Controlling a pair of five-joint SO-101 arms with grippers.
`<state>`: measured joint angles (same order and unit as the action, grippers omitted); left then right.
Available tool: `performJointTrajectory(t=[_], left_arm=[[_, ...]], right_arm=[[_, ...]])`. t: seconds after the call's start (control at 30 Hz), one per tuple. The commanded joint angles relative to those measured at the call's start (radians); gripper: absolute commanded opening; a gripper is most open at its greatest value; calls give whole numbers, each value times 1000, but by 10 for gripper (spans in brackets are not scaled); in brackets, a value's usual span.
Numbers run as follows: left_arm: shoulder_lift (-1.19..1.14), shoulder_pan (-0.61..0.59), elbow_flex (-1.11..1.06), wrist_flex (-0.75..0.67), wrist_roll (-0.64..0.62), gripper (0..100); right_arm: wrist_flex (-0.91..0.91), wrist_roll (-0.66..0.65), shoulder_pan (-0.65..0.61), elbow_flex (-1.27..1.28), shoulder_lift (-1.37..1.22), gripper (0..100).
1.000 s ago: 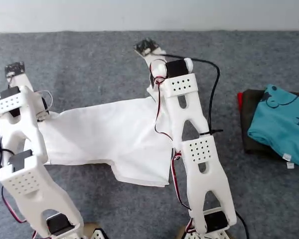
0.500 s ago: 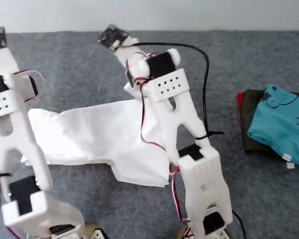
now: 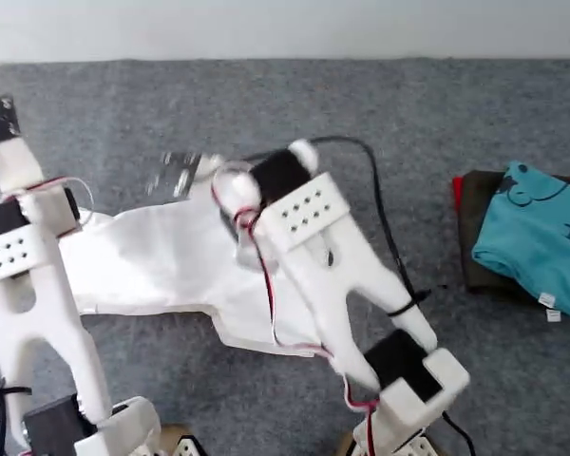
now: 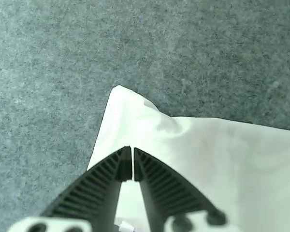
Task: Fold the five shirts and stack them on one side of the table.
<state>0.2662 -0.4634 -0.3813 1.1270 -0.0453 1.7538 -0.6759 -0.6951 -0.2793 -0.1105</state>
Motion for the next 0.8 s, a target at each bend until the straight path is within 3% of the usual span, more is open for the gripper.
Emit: performJointTrajectory(t=[0.0, 0.17, 0.3, 0.77], left_arm=[[40, -2, -35, -26, 5, 13], [-31, 0, -97, -86, -3, 13], [-84, -5, -131, -135, -81, 13], [-103, 11, -188, -206, -101, 13]], right_arm=[[-35, -11, -8, 226, 137, 9], [-263, -6, -10, 554, 236, 9], [-414, -5, -5, 749, 234, 9], [-639, -5, -24, 968, 234, 9]])
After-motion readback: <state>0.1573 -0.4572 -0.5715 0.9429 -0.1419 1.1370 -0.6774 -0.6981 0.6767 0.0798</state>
